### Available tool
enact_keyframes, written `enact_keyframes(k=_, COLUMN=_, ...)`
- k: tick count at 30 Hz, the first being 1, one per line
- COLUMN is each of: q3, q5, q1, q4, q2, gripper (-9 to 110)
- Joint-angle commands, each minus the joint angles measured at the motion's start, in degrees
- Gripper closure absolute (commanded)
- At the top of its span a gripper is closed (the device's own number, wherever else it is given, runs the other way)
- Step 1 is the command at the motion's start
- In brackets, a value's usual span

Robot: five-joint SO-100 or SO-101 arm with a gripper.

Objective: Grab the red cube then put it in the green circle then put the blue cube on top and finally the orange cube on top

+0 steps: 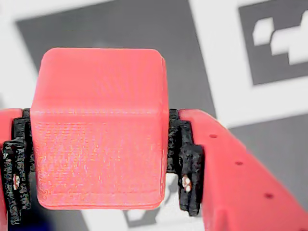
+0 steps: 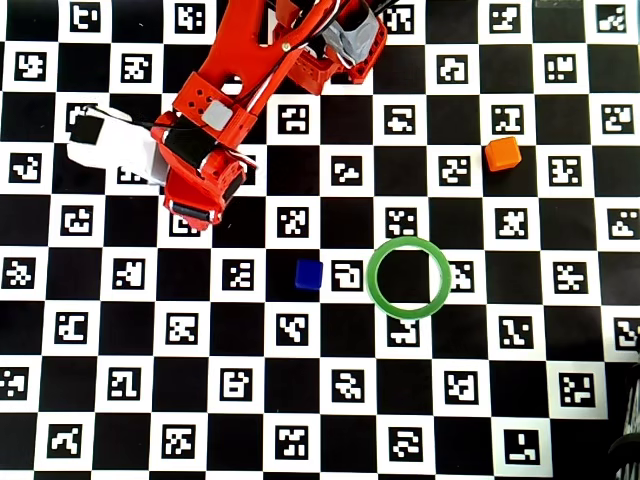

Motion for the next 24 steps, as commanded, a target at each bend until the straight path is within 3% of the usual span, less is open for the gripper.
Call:
enact_keyframes(k=1, q3=-11.2, q5=1.6, q1=-6.2, q4=6.9, q2=5.1, gripper=97)
enact_keyframes(k=14, q3=-19.8, q5=19.5, q1=-33.6, q4=13.2, q2=4.0, gripper=99)
enact_keyframes(k=24, q3=-21.0, q5=32.6, q1=-50.6, q4=9.5, q2=1.4, gripper=100)
